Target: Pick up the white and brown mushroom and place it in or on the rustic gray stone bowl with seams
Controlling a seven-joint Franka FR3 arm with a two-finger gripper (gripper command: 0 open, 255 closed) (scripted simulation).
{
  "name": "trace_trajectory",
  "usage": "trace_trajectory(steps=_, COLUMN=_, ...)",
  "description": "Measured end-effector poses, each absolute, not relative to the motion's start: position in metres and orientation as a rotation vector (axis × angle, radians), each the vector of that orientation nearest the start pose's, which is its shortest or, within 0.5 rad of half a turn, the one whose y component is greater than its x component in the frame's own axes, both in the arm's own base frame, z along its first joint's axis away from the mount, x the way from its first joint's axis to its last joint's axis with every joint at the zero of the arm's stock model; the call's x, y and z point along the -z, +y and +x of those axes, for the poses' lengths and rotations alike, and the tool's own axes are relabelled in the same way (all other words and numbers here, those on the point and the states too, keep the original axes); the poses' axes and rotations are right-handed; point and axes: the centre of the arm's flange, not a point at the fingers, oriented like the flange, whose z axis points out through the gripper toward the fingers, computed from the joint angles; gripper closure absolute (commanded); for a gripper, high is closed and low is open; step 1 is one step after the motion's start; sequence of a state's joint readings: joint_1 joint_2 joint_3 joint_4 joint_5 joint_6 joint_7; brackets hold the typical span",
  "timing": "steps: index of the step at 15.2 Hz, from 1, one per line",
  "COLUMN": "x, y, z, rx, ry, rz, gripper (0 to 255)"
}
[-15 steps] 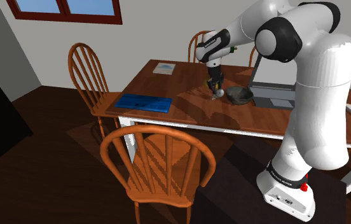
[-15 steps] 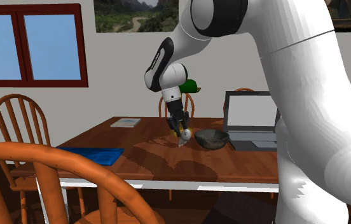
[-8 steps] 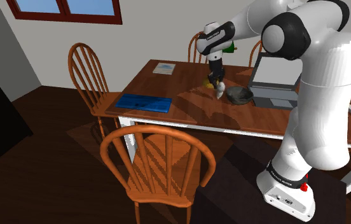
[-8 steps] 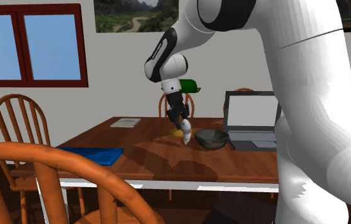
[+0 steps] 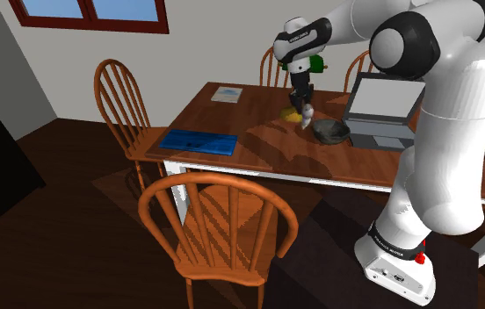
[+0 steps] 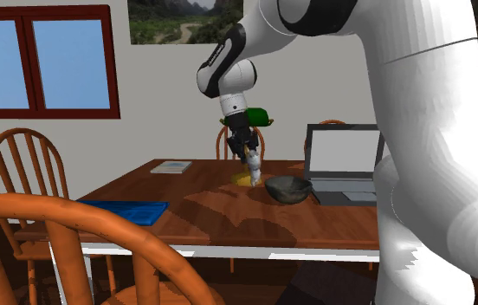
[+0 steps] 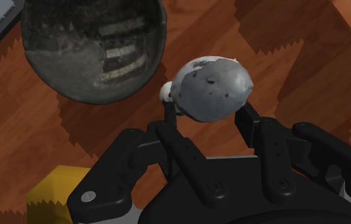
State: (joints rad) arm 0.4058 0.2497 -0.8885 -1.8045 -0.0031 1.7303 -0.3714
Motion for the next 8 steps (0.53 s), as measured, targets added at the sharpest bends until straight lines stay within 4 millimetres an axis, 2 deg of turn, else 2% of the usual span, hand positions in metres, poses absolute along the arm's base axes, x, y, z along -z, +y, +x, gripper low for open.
trace_trajectory(steps=2, x=-0.444, y=-0.244, z=0.526, rx=-0.470, ry=0.188, rz=-3.185, gripper=255)
trace_trajectory(steps=4, x=-0.450, y=-0.251, z=0.515, rx=-0.470, ry=0.188, rz=-3.184, gripper=255)
trace_trajectory(steps=8, x=-0.457, y=-0.288, z=0.480, rx=-0.470, ry=0.189, rz=-3.184, gripper=255)
